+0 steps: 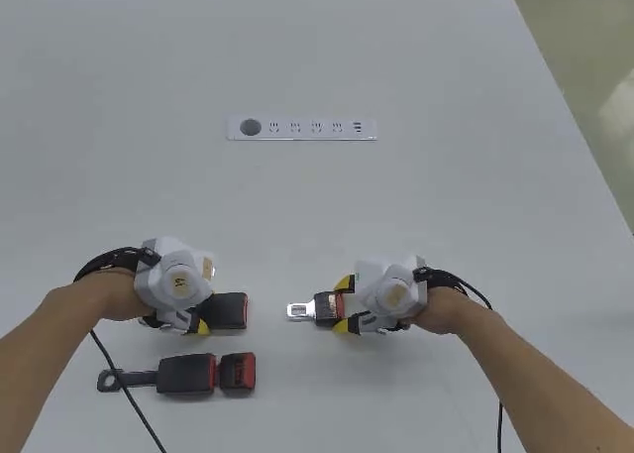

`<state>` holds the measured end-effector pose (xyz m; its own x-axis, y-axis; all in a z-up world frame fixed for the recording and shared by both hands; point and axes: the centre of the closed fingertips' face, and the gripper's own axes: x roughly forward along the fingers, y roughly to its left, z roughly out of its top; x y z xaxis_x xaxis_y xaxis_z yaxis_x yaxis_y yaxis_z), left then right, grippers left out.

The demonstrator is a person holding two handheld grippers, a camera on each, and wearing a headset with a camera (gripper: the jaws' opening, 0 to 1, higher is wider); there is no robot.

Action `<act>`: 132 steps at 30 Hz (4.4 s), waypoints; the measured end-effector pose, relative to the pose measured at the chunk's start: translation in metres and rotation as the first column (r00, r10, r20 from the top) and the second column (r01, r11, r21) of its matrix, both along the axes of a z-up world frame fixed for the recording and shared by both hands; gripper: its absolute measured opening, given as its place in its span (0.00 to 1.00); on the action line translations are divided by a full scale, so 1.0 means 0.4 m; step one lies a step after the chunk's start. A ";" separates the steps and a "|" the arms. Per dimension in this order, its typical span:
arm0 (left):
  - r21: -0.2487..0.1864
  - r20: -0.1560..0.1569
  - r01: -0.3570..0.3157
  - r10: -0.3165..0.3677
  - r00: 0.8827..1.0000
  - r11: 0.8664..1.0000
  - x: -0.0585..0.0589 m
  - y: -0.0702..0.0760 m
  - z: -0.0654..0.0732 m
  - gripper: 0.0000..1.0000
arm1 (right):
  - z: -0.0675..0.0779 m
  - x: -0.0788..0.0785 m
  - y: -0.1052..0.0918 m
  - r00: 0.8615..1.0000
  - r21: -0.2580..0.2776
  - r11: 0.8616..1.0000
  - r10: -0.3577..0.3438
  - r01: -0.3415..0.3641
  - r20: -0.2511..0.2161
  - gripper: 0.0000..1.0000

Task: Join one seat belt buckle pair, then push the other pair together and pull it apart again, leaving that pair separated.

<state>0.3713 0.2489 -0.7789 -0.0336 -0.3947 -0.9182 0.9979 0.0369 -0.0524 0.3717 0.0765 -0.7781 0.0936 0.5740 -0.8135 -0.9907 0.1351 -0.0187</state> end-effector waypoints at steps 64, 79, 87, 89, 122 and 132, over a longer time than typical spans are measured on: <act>-0.004 -0.006 -0.027 0.027 1.000 1.000 -0.001 -0.009 0.005 0.32 | 0.012 0.001 0.196 1.000 0.069 0.998 0.010 -0.012 0.027 0.30; -0.018 0.000 -0.020 0.020 1.000 1.000 0.000 -0.013 0.002 0.31 | -0.006 0.005 0.199 1.000 0.087 0.996 -0.003 0.001 0.021 0.29; -0.035 -0.007 -0.039 0.038 0.999 0.999 0.001 -0.012 -0.004 0.31 | -0.002 0.003 0.205 0.999 0.091 0.995 -0.037 0.037 0.003 0.29; -0.037 -0.006 -0.040 0.040 0.999 0.999 0.001 -0.013 -0.004 0.31 | -0.002 0.003 0.215 0.999 0.105 0.994 -0.041 0.041 0.000 0.29; -0.027 0.009 0.002 -0.002 1.000 1.000 -0.002 -0.015 0.002 0.31 | -0.003 0.005 0.241 0.999 0.097 0.994 -0.051 0.051 0.001 0.29; -0.024 0.008 -0.001 0.001 1.000 1.000 -0.004 -0.016 0.006 0.31 | 0.004 0.002 0.241 0.999 0.097 0.995 -0.038 0.037 0.011 0.30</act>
<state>0.3696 0.2425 -0.7763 -0.0257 -0.4168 -0.9086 0.9983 0.0363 -0.0449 0.3726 0.1729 -0.7764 0.1269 0.6459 -0.7528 -0.9846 0.1739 -0.0167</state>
